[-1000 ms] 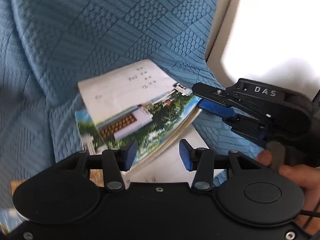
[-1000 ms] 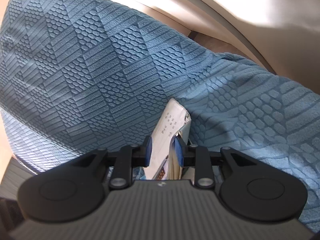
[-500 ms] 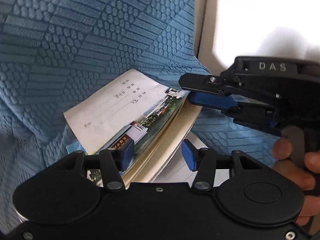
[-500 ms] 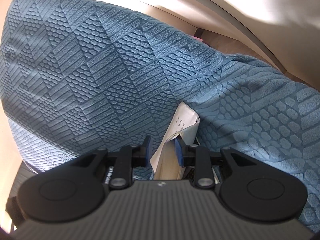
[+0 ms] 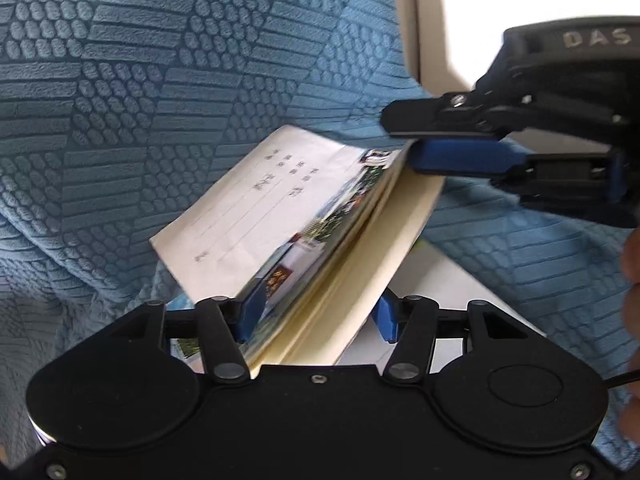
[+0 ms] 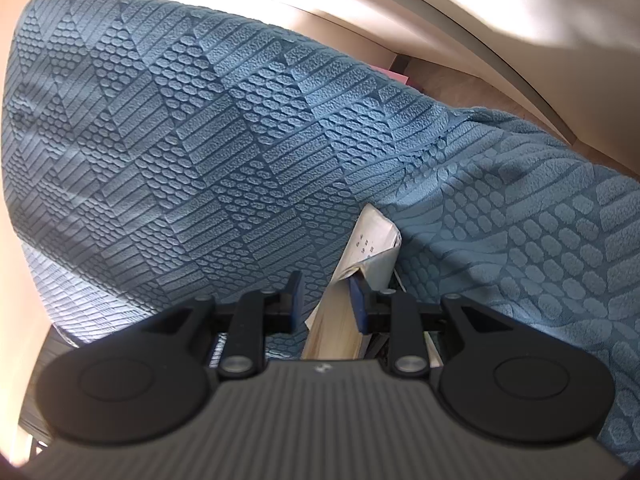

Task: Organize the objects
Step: 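Close the left gripper on the booklet while the right gripper opens and releases it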

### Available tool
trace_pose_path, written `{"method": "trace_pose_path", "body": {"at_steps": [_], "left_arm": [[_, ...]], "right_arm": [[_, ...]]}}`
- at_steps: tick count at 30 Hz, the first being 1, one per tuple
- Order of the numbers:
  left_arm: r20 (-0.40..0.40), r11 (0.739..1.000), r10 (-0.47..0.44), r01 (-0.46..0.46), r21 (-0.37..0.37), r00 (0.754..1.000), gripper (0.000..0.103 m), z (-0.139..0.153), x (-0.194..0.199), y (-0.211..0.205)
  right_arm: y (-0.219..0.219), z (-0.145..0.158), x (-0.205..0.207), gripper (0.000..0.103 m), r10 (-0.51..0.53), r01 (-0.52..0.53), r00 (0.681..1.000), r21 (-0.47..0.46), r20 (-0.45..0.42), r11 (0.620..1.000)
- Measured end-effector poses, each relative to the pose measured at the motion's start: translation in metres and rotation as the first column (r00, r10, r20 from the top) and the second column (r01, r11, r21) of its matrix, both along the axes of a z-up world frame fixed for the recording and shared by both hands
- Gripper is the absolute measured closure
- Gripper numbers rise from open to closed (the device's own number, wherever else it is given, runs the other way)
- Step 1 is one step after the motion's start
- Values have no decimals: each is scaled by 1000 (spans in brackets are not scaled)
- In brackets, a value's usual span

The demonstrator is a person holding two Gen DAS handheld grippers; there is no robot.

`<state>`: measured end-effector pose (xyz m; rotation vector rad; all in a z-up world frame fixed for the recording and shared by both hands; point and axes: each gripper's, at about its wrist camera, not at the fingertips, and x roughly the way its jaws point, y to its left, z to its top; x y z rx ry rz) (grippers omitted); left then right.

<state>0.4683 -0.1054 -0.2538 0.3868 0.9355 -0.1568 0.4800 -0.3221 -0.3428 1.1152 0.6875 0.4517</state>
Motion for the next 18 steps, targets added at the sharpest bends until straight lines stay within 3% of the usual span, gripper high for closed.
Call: {"method": "trace_pose_path", "body": {"at_steps": [2,4,7,13,16,18], "left_arm": [[9,1000,14,-14,5,1000,57,0,0,3],[16,1000,25,-25,-10,1000,68,3,0,6],[23,999,38,-37,-36,999,80,7,1,10],[21,997,52,-51,-50,998,86,14,-1,11],[22,997,57,-56,-53,998,86,18,-1,11],[21,996,59,-58,-64,998,86,21,-2,11]], "right_arm": [[0,0,0,74,0,0,1000,3,-7,1000],[0,5,2,74,12,-11,1000,14,-27,1000],[1,17,-4,73,41,-39,999,-40,34,998],[-4,11,-7,73,36,-36,999,10,-20,999],[-2,15,-8,64,35,-35,999,-9,-25,999],[-5,16,-9,64,33,-33,999,9,-29,999]]}}
